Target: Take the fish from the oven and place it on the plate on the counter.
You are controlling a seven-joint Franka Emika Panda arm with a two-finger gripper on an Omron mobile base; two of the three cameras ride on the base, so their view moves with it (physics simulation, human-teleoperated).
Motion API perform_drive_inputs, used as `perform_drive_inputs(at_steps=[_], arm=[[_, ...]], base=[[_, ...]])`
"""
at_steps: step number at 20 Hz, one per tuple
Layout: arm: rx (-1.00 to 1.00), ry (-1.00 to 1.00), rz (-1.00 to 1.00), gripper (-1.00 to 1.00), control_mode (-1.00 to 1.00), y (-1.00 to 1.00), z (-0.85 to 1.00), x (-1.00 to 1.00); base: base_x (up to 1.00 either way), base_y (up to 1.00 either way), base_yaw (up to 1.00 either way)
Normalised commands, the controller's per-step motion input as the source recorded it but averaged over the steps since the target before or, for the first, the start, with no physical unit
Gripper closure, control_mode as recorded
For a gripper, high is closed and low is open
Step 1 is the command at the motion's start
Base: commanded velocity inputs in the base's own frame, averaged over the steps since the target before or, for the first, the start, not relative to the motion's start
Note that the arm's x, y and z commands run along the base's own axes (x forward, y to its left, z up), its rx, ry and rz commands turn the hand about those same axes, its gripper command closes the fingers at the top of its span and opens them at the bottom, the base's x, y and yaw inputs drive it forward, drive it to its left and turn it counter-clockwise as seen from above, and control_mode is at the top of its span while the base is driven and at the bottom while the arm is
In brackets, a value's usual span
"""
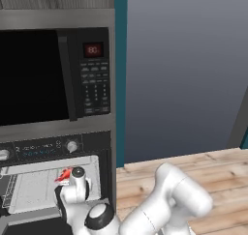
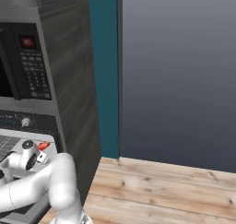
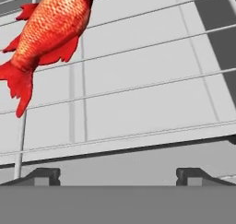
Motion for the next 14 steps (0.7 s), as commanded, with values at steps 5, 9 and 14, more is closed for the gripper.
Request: perform_drive_inputs(at_steps=[5, 9, 14], arm=[[0.00, -0.07, 0.05, -1.00, -1.00, 0.00, -0.72, -1.00], [0.00, 0.00, 0.07, -1.00, -1.00, 0.00, -0.61, -1.00], [0.00, 0.00, 0.09, -1.00, -1.00, 0.00, -0.61, -1.00]], base=[[0.00, 0.00, 0.00], [0.00, 0.00, 0.00], [0.00, 0.00, 0.00]])
